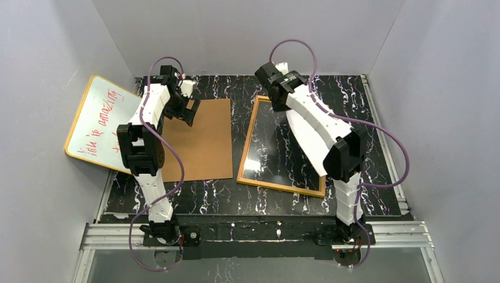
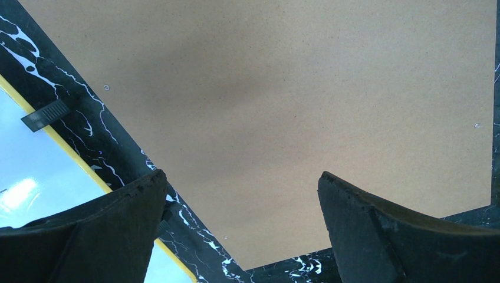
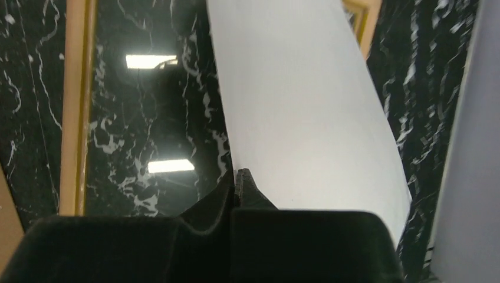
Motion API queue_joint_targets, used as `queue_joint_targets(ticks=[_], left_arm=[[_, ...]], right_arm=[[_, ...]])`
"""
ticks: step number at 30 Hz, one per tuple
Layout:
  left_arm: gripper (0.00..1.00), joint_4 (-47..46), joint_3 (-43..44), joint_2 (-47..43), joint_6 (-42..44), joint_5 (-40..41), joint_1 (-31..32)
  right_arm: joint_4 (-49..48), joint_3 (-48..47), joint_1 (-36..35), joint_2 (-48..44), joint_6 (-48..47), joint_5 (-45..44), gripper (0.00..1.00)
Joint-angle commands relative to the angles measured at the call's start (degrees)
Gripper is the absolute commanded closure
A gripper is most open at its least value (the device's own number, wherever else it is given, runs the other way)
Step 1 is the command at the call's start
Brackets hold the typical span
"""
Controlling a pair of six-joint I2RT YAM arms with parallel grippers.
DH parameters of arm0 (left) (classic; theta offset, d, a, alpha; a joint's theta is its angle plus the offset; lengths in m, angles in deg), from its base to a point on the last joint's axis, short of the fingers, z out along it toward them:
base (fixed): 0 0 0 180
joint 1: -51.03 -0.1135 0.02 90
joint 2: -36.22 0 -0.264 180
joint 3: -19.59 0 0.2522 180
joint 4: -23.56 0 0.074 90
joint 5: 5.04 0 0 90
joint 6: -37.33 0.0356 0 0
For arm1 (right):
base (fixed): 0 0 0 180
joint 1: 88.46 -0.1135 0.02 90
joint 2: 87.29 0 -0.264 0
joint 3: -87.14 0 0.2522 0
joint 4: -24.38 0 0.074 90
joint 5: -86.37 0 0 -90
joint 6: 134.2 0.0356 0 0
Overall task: Put the photo into the frame
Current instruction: Turn over the photo from the photo frame.
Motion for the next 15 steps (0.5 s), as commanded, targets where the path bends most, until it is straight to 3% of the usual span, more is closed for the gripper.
queue_joint_targets(ticks=[1,8,15], left_arm=[[0.02,1.1,-0.2,-4.3,-0.2,-0.7,0.3],[0.02,1.1,-0.4,-4.6,0.3,-0.1,0.3],[0.02,0.6,-1.4,-4.9,0.5,0.1,0.3]], right_arm=[[1.4,4.1,0.4,-3.6,13.3,6.3,0.99],[-1.8,7.0,2.3,-0.2,27.4,19.0,0.99],[-12.4,17.1,3.9,-5.8,36.6,20.2,0.99]])
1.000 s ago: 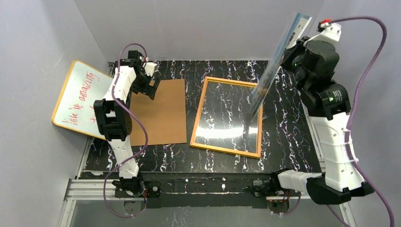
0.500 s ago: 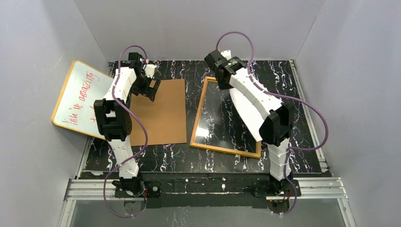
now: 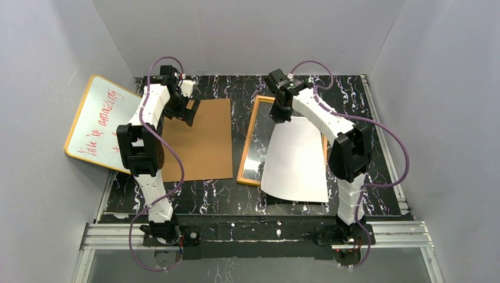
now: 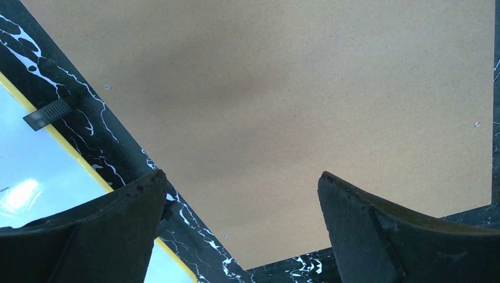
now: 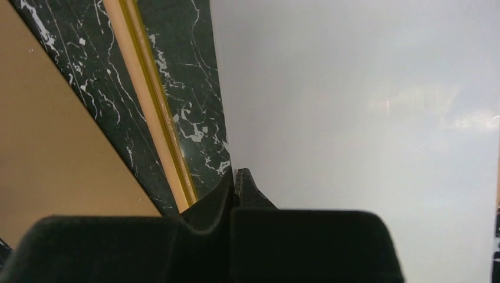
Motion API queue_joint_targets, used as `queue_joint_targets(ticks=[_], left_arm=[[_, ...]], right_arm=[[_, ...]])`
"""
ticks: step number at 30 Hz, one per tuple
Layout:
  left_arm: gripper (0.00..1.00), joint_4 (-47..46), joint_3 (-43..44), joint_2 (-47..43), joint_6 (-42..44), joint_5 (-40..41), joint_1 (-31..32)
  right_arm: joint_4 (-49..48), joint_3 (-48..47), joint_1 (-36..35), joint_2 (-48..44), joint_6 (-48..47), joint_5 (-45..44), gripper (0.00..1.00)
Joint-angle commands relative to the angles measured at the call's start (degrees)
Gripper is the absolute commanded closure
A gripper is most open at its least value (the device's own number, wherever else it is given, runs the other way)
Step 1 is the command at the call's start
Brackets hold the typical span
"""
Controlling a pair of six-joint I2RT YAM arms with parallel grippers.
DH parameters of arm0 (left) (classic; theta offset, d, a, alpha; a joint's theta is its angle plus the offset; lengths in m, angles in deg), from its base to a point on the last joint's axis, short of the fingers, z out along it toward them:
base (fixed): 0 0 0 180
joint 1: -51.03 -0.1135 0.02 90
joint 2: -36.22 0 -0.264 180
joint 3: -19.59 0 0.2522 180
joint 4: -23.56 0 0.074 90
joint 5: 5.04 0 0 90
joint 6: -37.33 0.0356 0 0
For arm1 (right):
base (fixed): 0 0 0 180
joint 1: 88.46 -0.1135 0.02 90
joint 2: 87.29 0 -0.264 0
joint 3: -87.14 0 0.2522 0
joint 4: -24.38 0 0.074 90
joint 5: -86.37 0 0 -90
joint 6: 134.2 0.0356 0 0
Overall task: Put the photo into the frame
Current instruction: Turn over the photo from the photo frame.
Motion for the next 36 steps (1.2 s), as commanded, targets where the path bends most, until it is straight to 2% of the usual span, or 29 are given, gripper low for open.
queue_joint_targets(ticks=[1,5,12,27,36], left_arm=[[0.02,0.6,-1.2,-4.5,0.3,-0.1,0.2],[0.02,0.4,-1.3,-4.5,0.3,0.0,0.2],[0.02,0.1,-2.1,-4.7,0.4,0.0,0.2],[0.02,-0.3,-2.8,-4.4,0.8,0.4,0.2],[0.02,-0.4,-2.8,-4.5,0.9,0.4,0.2]], right_arm=[[-10.2,6.5,0.9,-6.8,8.0,1.4,0.99],[-16.6,9.7,0.9,-8.0,4.4,-0.5,0.99],[-14.4,3.8,1.0,-2.0,0.6,-4.6,0.99],[-14.3,2.2,1.4,2.1,-2.0,-9.9,0.99],[-20.0,3.8,1.9,2.7,-6.1,-6.8,0.99]])
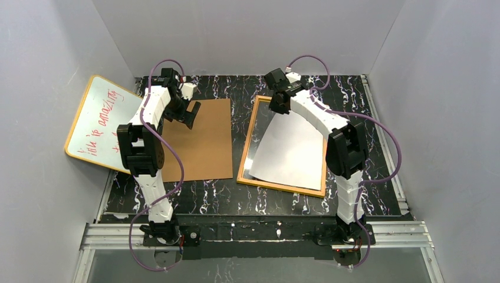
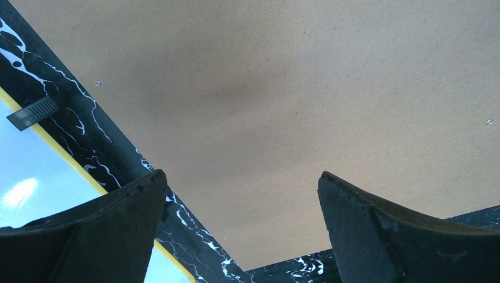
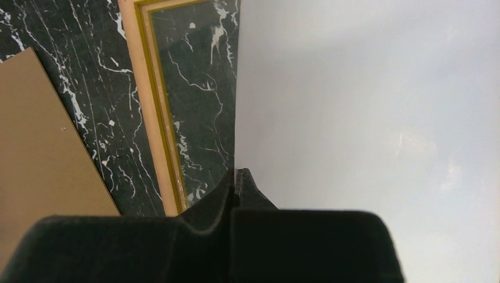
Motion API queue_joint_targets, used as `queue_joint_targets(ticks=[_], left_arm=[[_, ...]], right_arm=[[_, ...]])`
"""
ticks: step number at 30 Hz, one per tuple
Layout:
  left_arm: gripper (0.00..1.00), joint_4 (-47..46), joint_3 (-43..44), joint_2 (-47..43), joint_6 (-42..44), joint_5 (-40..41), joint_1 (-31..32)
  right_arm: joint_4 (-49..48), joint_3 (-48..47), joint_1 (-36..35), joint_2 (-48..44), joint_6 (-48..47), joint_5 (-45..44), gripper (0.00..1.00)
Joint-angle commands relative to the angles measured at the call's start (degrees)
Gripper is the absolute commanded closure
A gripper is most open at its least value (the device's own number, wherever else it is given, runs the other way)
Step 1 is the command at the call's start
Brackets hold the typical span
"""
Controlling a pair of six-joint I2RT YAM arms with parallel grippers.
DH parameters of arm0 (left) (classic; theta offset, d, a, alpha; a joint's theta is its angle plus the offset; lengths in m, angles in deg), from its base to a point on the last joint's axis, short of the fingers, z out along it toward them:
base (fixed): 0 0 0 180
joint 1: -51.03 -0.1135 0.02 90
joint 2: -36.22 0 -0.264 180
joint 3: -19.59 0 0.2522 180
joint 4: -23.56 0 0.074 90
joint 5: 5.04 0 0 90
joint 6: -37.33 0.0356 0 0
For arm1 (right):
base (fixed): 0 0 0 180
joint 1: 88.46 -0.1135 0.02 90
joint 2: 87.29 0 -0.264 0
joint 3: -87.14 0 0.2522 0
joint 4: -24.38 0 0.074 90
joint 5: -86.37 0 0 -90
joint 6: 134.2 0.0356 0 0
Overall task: Put the photo into the frame
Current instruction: Turn over the photo from the photo frame.
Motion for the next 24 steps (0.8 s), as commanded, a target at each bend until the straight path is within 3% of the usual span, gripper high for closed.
queue_joint_targets(ticks=[1,14,17,20,24], left_arm=[[0.02,1.0,-0.2,-4.2,0.6,0.1,0.2],[0.02,1.0,-0.5,-3.8,0.9,-0.1,0.2],[0.02,1.1,-0.1,-3.8,0.8,-0.1,0.2],[0.02,1.5,0.6,-3.3,0.8,-0.1,0.1],[0.02,2.2,1.6,-3.1,1.4,0.6,0.1]], right_arm=[[-3.7,-1.1,0.3,0.6,-2.7,0.4,0.99],[-2.1,-1.1,0.3,1.1,-2.3,0.8,0.99],[-1.9,-1.2,0.4,1.7,-2.2,2.4,0.80],[-2.8,-1.2,0.3,2.1,-2.5,5.1,0.68],[-3.9,-2.0,0.4,2.6,-2.5,9.1,0.35]])
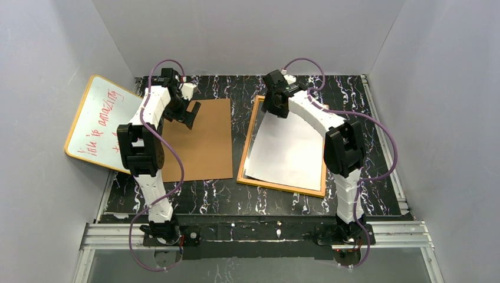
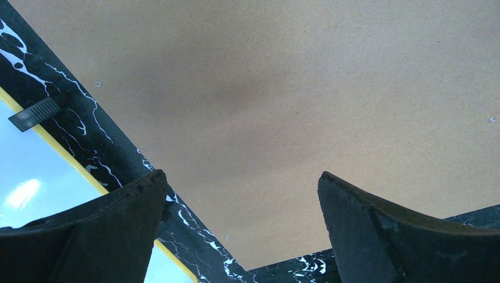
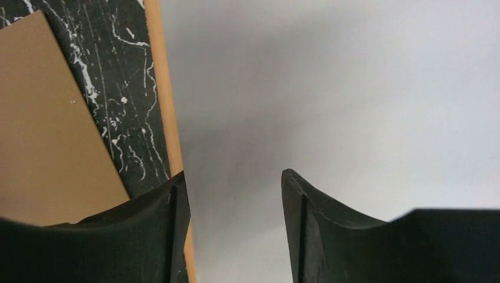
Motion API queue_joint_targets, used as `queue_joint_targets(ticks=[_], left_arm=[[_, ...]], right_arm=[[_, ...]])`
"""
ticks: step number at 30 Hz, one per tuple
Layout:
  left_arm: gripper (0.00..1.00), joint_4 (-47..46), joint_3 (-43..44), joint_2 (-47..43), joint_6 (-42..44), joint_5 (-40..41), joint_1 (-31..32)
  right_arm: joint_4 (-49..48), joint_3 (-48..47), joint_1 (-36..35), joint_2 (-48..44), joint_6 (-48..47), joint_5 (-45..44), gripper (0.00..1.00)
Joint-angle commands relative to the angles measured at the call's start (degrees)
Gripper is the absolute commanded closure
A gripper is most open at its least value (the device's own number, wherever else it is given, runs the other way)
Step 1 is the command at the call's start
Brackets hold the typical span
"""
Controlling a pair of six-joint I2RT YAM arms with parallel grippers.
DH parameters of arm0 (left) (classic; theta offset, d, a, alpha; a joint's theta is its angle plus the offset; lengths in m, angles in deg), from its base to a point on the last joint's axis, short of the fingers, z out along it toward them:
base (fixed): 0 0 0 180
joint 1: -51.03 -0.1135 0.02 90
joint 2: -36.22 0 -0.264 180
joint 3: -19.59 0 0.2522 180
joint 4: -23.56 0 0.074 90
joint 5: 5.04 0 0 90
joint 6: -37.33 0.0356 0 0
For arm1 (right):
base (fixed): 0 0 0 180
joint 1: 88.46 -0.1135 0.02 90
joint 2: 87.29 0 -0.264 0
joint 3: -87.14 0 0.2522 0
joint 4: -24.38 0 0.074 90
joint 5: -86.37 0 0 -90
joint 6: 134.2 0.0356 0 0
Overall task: Put the photo into the frame
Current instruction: Turn over the photo from the photo frame.
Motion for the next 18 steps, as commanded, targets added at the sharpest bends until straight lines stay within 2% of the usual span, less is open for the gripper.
queue_joint_targets(ticks=[1,9,14,18], left_arm=[[0.02,2.2,1.9,-3.0,1.3,0.9,0.0],[0.02,3.1,5.6,-0.9,3.7,5.1,-0.8],[0.02,2.0,5.6,-0.3,6.3,10.6,-1.0],[0.02,-2.7,1.5,-0.3,9.1,18.4,-1.1]], right_arm=[[-1.5,-2.2,0.2,0.9,-0.6,5.0,0.32],[-4.6,-1.7,0.2,-0.6,1.0,11.9,0.13],[-6.6,-2.1,-0.5,-1.0,2.7,15.7,0.10],[-9.4,-3.1,-2.9,0.4,5.1,18.7,0.09]])
